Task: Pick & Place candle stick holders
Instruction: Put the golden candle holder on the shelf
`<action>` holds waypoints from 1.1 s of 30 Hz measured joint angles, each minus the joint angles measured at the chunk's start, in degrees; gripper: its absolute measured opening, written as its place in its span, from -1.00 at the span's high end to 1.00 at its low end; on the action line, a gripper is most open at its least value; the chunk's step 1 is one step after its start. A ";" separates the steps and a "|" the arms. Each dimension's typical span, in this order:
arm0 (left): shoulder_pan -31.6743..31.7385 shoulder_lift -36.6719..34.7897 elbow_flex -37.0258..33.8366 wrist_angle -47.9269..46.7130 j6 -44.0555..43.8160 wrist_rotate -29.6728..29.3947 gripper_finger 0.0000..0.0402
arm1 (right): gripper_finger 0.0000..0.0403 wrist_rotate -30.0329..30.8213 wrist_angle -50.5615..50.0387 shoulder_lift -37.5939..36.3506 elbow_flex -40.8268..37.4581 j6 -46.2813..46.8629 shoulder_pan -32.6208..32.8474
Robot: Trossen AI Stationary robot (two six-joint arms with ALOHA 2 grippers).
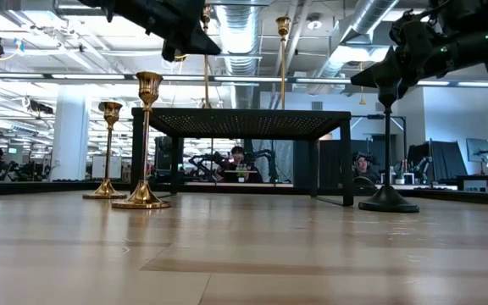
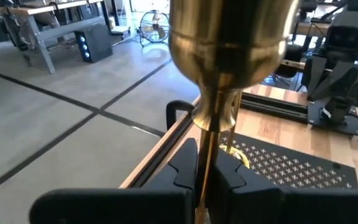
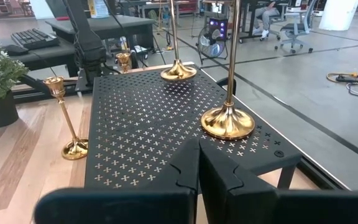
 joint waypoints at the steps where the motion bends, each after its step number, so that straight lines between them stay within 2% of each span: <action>1: 0.00 0.09 0.00 -0.12 0.00 -0.02 0.95 | 1.00 0.00 -0.01 0.00 0.00 0.00 0.00; 27: 0.24 2.88 0.00 1.82 0.22 -1.95 0.95 | 1.00 0.00 -0.04 0.00 0.00 0.00 0.00; 33: 0.26 2.89 0.00 1.82 0.28 -1.95 0.84 | 1.00 0.00 -0.20 0.00 0.00 -0.02 0.00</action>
